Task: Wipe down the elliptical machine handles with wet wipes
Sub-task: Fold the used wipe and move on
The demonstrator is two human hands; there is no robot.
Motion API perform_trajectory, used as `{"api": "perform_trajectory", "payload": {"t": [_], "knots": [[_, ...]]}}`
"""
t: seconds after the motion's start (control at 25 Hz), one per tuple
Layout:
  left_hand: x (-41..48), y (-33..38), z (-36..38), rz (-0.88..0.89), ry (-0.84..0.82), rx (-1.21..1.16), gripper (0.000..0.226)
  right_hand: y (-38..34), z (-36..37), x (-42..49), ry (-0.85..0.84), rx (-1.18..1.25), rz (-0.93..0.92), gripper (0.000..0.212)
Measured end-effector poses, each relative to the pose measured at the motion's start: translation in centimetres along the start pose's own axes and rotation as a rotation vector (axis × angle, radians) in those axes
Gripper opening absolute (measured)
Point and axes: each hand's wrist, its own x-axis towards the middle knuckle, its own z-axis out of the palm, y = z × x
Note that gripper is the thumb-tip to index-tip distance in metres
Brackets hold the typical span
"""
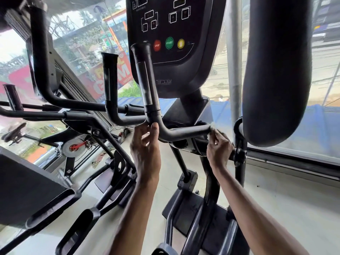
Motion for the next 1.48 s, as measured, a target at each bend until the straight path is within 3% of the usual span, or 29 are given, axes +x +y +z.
{"api": "perform_trajectory", "payload": {"t": [0.16,0.4,0.64,0.84,1.0,1.12,1.24,1.32,1.48], "knots": [[0.1,-0.1,0.0,0.006,0.019,0.006,0.008,-0.7,0.1,-1.5,-0.026,-0.135,-0.415,0.028],[0.3,-0.4,-0.2,0.000,0.029,0.027,0.009,-7.4,1.4,-7.0,-0.093,0.040,-0.656,0.016],[0.6,-0.4,-0.6,0.001,0.017,0.061,0.010,-12.1,3.4,-6.8,-0.110,0.131,-0.472,0.012],[0.8,-0.3,-0.7,-0.012,-0.001,0.058,0.009,-11.1,1.6,-6.6,-0.241,0.144,-0.544,0.009],[0.7,-0.2,-0.7,-0.010,0.002,0.063,0.010,-12.9,3.0,-5.9,-0.273,0.113,-0.323,0.013],[1.0,-0.1,-1.1,-0.003,-0.040,0.073,0.016,-12.7,2.9,-6.9,-0.180,0.184,-0.276,0.011],[1.2,0.3,-1.3,-0.025,-0.053,0.086,0.012,-13.2,3.0,-6.0,-0.239,0.204,-0.168,0.015],[1.3,0.9,-1.4,-0.031,-0.045,0.103,0.013,-14.4,3.9,-5.1,-0.298,0.261,-0.186,0.012],[1.7,1.1,-1.4,-0.014,-0.054,0.073,0.018,-16.1,5.0,-3.6,-0.214,0.389,-0.312,0.013]]}}
